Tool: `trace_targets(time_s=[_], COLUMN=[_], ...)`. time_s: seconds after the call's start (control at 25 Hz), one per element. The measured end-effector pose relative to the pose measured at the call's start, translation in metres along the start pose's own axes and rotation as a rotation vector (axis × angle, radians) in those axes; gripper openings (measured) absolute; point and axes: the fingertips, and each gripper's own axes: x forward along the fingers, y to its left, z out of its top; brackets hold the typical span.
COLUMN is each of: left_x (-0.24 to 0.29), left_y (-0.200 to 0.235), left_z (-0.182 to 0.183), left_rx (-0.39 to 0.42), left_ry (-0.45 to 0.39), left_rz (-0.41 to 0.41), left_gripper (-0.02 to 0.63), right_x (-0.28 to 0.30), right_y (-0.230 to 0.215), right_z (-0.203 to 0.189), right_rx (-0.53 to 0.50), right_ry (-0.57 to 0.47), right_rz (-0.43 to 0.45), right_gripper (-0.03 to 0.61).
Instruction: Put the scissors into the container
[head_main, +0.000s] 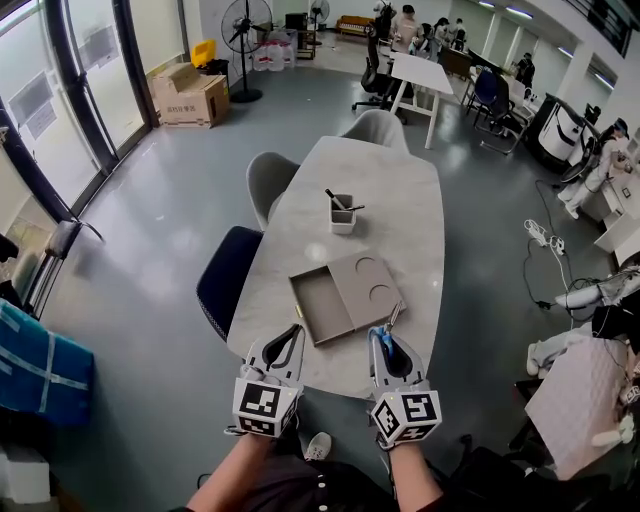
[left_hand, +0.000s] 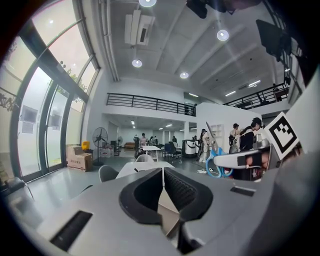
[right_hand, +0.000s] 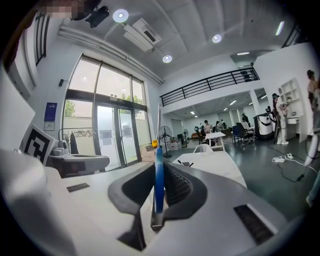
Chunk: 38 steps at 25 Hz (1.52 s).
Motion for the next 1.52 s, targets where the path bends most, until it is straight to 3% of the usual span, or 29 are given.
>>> trace_targets(time_s=[0.24, 0.52, 1.28, 1.52], left_x=[0.047, 0.087, 0.134, 0.146], left_y=[0.027, 0.053, 0.069, 0.082], left_z=[-0.008, -0.032, -0.147, -0.166], left_rx=[-0.010, -0.037, -0.171, -0.199], left_ry=[0.035, 0.096, 0.293, 0.328], left_rz=[-0.028, -0.047, -0.094, -0.105], left_gripper=[0.021, 0.021, 0.021, 0.021], right_x=[0.049, 0.100, 0.176, 0.202], right_y=[-0.014, -0.022, -0.020, -0.010], right_z=[-0.005, -0.037, -0.176, -0.218], right_rx=[-0.002, 0.003, 0.057, 0.085], right_ry=[0.042, 0.148, 0.530, 0.726], right_rz=[-0.016, 0.000, 0.080, 0.156], right_gripper=[0.046, 0.046, 0.046, 0.046])
